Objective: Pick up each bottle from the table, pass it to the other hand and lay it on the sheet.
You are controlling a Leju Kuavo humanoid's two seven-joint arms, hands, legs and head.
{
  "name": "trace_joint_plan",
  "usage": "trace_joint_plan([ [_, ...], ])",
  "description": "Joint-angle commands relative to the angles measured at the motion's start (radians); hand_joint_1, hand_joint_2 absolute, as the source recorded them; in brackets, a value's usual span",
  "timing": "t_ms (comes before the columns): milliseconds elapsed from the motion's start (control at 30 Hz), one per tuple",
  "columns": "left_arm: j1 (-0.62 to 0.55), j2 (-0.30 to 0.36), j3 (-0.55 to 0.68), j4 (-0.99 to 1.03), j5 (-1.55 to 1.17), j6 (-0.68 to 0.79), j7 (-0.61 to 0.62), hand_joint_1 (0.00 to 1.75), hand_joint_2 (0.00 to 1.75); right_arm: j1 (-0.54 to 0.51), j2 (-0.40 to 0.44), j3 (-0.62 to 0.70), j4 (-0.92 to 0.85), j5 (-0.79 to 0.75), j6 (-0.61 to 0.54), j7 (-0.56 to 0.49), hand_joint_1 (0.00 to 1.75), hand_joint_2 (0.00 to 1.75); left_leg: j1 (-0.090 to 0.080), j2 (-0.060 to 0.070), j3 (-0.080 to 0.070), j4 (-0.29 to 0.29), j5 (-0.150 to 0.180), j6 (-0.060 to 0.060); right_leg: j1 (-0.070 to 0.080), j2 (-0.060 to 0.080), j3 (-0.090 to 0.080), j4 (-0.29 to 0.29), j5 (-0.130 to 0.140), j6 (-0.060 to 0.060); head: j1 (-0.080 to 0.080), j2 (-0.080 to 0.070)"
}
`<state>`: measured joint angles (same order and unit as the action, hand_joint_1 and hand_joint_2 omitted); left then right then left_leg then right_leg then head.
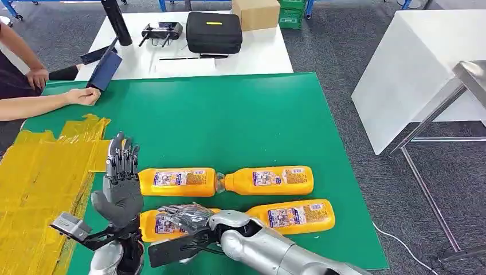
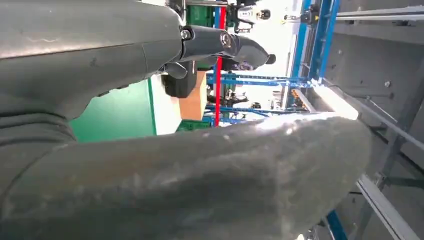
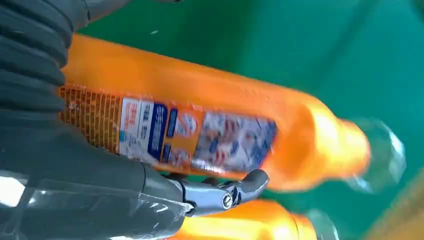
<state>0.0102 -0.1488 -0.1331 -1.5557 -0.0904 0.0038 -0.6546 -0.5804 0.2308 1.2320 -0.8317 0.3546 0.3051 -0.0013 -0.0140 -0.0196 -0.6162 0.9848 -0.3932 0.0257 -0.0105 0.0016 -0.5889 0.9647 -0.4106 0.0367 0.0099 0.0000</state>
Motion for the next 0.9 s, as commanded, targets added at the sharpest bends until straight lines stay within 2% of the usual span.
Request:
trace_joint_plan([
  [33,-0.015,0.013,0.027,0.048,0.002,-0.006,0.007,0.00,0.00,-0.047,-0.003,0.283,0.180,0.113,0.021,0.055,0.00,1.75,0.000,0.000,0.006,-0.002,-0.001,-0.002,0.000,-0.001,0.006,-0.002,-0.001,-0.001,0.000,0.000],
  [100,-0.032,0.011,0.023,0.039,0.004,-0.009,-0.001,0.00,0.00,-0.054,0.014,0.310,0.174,0.152,0.013,0.060,0.00,1.75,0.001,0.002,0.008,-0.002,-0.001,-0.002,0.001,0.000,0.008,-0.003,-0.001,-0.001,0.000,0.000],
  [133,-0.022,0.007,0.028,0.026,-0.001,0.003,0.021,0.00,0.00,-0.052,0.007,0.313,0.160,0.167,0.030,0.091,0.00,1.75,0.000,0.003,0.006,-0.001,-0.001,-0.002,0.000,0.000,0.005,-0.001,-0.001,-0.001,0.000,0.000],
  [267,-0.002,0.008,0.038,-0.001,0.002,-0.002,0.014,0.00,0.00,-0.042,-0.010,0.339,0.146,0.249,0.049,0.089,0.00,1.75,0.001,0.004,0.011,-0.002,-0.002,-0.004,0.001,0.000,0.010,-0.003,-0.001,-0.002,0.000,0.000],
  [467,0.018,0.006,0.047,-0.007,0.008,-0.003,0.010,0.00,0.00,-0.029,-0.019,0.335,0.162,0.278,0.084,0.092,0.00,1.75,0.002,0.004,0.019,-0.002,-0.004,-0.007,0.002,0.002,0.015,-0.003,-0.002,-0.004,0.000,0.000],
  [500,0.015,0.007,0.049,-0.003,0.015,-0.009,-0.001,0.00,0.00,-0.026,-0.019,0.339,0.162,0.300,0.080,0.074,0.12,1.75,0.003,0.005,0.020,-0.002,-0.005,-0.008,0.003,0.002,0.016,-0.004,-0.002,-0.004,0.000,0.000],
  [533,0.024,0.004,0.056,-0.001,0.016,-0.010,-0.002,0.00,0.00,-0.017,-0.020,0.324,0.188,0.293,0.079,0.079,1.75,1.75,0.001,0.006,0.024,-0.003,-0.007,-0.008,0.001,0.003,0.013,-0.003,-0.004,-0.007,0.000,0.000],
  [633,0.017,-0.003,0.060,-0.014,0.026,-0.012,0.000,0.00,0.00,-0.007,-0.014,0.333,0.209,0.318,0.070,0.065,1.75,1.75,0.002,0.006,0.030,-0.004,-0.009,-0.007,0.001,0.002,0.017,-0.004,-0.007,-0.008,0.000,0.000],
  [900,-0.015,0.002,0.053,-0.012,0.062,-0.009,0.022,0.00,0.00,-0.001,-0.002,0.298,0.215,0.289,0.117,0.084,1.75,1.75,0.002,0.005,0.034,-0.003,-0.011,-0.009,0.002,0.000,0.021,-0.004,-0.008,-0.007,0.000,0.000],
])
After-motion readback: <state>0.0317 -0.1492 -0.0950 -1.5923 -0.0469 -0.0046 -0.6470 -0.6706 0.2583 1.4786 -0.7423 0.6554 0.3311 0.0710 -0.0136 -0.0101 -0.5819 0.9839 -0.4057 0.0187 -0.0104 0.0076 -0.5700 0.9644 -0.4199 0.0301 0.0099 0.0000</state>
